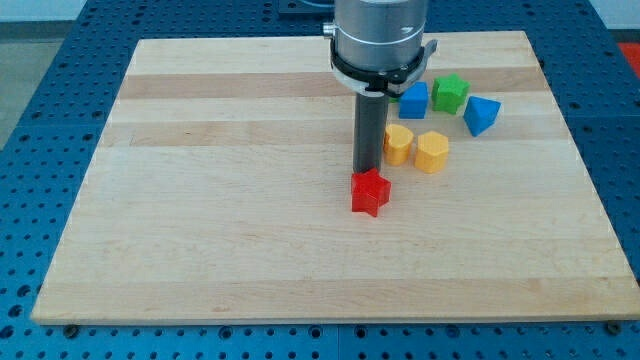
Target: Push the yellow hexagon into the yellow heart
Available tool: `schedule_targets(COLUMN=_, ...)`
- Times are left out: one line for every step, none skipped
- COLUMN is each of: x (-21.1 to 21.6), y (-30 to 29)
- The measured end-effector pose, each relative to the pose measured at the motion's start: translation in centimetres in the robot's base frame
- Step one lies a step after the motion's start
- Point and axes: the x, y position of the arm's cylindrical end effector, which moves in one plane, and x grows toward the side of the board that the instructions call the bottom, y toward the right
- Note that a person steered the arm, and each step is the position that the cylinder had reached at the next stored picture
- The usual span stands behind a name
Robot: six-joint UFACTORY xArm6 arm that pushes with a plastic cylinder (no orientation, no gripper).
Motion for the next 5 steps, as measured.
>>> schedule_targets(x=0.0, y=0.3)
schedule_targets(x=0.1, y=0.3)
schedule_targets(x=3.5, y=1.5)
schedule_targets(x=5.1, y=3.9)
schedule_targets(x=3.4, y=8.5)
